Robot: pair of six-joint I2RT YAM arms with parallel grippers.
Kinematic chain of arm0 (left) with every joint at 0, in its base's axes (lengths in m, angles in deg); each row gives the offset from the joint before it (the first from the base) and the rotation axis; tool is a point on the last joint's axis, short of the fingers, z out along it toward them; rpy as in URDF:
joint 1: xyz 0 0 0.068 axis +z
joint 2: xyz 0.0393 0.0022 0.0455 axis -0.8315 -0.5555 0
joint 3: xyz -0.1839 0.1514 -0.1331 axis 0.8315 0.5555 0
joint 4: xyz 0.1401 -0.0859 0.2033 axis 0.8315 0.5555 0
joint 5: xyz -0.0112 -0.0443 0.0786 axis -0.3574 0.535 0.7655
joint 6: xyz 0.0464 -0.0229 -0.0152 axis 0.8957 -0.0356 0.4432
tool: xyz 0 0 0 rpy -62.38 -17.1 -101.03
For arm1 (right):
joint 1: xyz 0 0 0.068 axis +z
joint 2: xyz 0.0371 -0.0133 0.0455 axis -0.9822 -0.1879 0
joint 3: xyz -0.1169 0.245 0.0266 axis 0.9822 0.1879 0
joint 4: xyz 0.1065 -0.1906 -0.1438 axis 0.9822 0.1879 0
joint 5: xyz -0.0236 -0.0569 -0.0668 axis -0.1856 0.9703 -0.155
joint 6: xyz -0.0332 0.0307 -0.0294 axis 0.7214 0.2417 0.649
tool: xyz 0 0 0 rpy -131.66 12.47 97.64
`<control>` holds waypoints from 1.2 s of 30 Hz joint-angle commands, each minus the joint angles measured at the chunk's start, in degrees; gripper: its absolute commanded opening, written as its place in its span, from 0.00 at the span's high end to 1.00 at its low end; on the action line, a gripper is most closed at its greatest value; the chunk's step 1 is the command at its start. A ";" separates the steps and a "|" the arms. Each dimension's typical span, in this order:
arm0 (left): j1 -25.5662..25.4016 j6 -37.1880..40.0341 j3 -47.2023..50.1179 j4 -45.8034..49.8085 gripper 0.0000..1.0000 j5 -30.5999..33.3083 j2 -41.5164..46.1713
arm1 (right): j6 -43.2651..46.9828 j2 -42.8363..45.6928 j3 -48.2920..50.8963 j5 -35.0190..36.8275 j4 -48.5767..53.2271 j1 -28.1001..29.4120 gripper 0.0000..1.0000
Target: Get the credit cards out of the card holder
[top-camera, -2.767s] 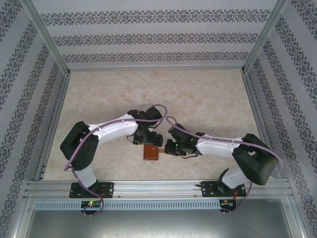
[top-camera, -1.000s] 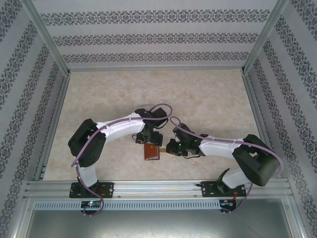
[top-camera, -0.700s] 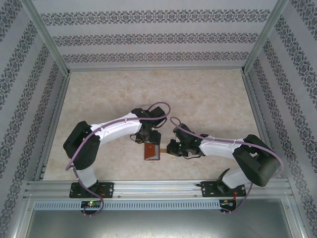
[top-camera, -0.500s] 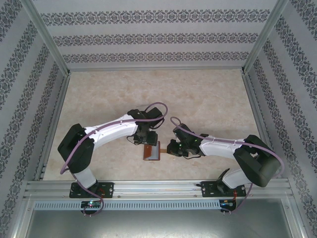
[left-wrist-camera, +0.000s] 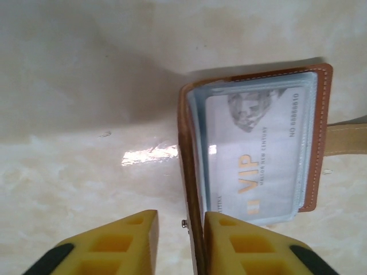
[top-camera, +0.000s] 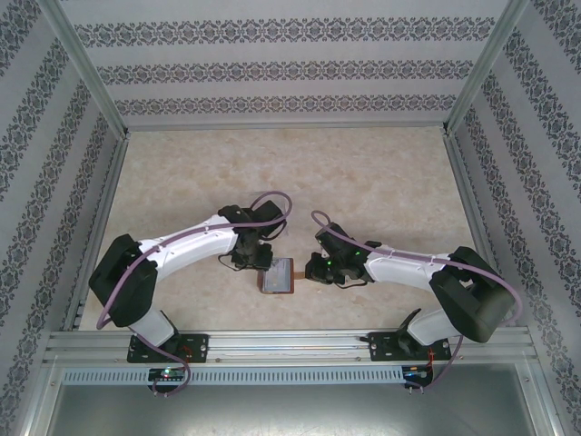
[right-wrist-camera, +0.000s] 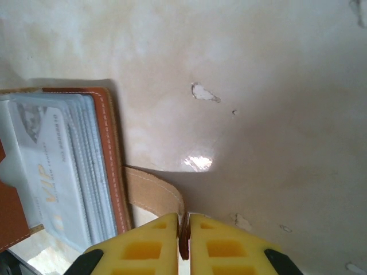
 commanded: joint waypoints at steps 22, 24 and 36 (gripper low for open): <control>9.34 -0.32 20.16 -28.28 0.92 -16.12 7.24 | 7.08 -0.47 -5.88 8.42 12.40 -0.92 0.80; 9.38 -0.18 20.62 -29.32 0.92 -16.62 7.00 | 7.41 0.54 -6.47 9.22 14.08 -0.84 0.75; 9.38 1.58 20.20 -28.66 0.92 -17.98 6.89 | 8.67 5.57 -15.76 10.44 22.79 1.71 0.64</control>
